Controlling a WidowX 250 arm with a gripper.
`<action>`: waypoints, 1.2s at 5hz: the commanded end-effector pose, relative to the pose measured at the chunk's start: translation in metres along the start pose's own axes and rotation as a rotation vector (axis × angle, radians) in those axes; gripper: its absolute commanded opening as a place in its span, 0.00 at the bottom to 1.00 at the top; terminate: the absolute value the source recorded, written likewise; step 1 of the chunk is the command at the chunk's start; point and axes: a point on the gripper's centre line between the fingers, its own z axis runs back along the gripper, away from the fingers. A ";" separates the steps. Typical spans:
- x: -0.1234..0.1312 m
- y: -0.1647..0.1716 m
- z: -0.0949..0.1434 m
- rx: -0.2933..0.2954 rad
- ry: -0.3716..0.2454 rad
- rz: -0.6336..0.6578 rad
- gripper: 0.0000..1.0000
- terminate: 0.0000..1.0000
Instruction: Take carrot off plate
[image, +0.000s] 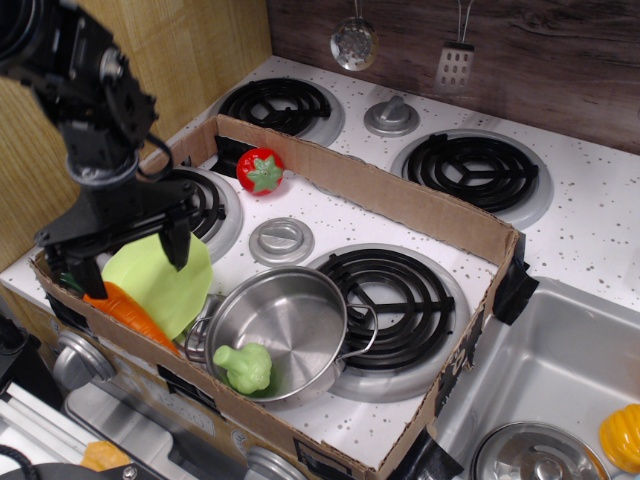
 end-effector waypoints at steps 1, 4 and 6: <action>0.002 0.017 -0.010 -0.001 -0.021 0.019 1.00 0.00; 0.006 0.018 -0.019 -0.130 0.002 0.047 0.00 0.00; 0.009 0.017 -0.023 -0.153 0.013 0.037 0.00 0.00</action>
